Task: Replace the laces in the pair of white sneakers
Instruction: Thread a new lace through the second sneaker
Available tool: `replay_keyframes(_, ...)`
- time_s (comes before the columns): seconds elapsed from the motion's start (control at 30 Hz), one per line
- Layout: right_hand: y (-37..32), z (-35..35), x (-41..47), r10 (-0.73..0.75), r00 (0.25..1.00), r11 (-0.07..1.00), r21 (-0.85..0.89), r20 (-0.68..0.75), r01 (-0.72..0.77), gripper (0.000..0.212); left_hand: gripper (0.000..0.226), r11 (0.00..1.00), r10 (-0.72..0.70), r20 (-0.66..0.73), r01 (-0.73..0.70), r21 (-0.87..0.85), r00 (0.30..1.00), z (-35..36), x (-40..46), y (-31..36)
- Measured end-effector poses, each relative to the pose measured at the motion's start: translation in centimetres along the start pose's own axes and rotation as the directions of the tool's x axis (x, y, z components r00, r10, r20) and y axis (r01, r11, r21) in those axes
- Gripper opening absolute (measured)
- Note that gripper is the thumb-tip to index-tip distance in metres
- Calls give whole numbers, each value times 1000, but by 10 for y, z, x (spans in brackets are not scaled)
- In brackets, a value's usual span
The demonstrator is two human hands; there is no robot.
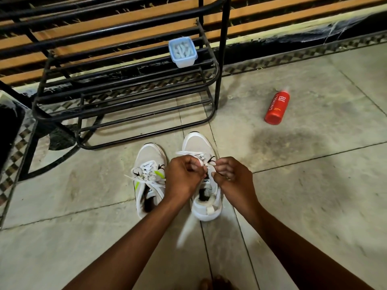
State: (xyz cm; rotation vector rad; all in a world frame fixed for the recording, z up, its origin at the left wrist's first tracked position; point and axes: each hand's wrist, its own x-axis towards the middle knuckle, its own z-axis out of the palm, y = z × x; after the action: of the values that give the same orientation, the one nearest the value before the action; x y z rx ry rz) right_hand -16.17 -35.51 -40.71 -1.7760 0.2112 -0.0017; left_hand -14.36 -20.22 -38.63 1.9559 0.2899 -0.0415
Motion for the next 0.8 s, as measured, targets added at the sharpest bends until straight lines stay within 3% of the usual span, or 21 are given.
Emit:
replay_keyframes(0.5, 1, 2, 4, 40, 998, 998, 42, 41, -42, 33, 20, 963, 156, 134, -181, 201, 979, -2, 13, -21)
replay_keyframes(0.7, 2, 2, 4, -31, 998, 999, -32, 57, 33, 22, 23, 980, 107, 75, -118, 157, 991, 2, 14, -19)
replay_keyframes(0.8, 0, -1, 3, -48, 997, 998, -41, 57, 51, 21, 21, 966, 145, 61, -155, 208, 988, 2, 12, -15)
